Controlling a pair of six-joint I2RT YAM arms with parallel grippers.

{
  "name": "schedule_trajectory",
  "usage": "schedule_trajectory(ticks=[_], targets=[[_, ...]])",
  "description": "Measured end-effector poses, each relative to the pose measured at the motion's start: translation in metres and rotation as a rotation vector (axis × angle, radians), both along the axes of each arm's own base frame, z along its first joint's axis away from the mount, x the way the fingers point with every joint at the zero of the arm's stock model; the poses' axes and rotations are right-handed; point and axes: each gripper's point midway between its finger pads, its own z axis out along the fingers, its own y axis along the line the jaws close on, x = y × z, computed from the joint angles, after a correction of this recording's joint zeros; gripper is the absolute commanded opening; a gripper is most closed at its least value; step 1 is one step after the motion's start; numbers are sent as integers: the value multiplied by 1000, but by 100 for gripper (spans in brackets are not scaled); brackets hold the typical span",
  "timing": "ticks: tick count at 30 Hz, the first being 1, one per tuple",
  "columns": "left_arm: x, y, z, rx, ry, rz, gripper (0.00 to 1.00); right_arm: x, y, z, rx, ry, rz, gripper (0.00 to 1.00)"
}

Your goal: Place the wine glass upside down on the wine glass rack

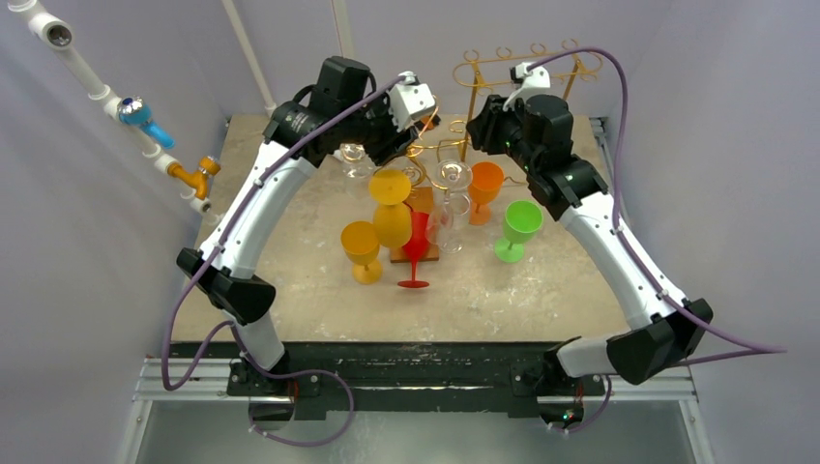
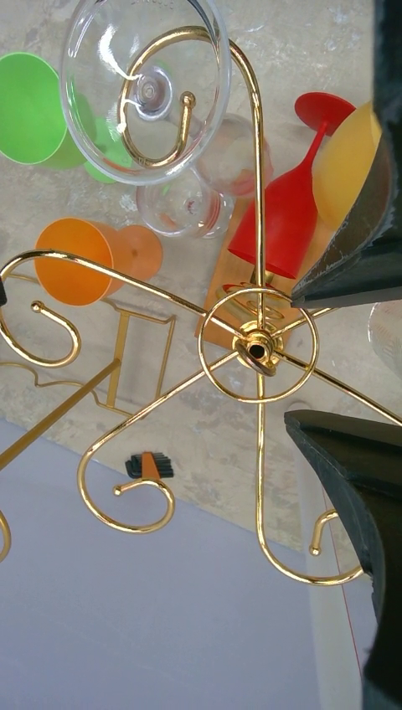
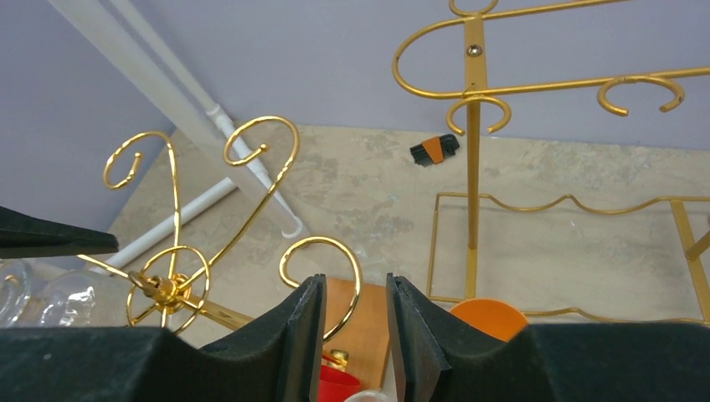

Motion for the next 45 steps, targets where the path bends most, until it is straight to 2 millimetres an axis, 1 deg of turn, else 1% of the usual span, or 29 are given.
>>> schedule_trajectory(ticks=[6,10,12,15,17,22,27,31,40,45], targets=[[0,0,0,0,-1,-1,50,5,1,-17,5,49,23,31],[0,0,0,2,-3,-1,49,5,6,-17,33,48,50,25],[1,0,1,3,-7,1,49,4,9,-18,49,47,64,20],[2,0,2,2,-16,2,49,2,10,-17,72,42,71,9],[3,-1,3,1,-22,3,48,0,9,-17,90,38,72,5],[7,-4,2,1,-29,6,47,-5,8,-16,138,30,71,3],[11,-9,-5,9,-22,4,46,-15,5,-15,176,21,73,2],[13,-11,-9,14,-20,5,45,-18,5,-15,193,18,75,0],[13,-16,-10,14,-21,-4,43,-20,1,-18,222,10,62,0],[12,-20,-11,14,-20,-12,42,-27,-2,-18,241,-3,58,0]])
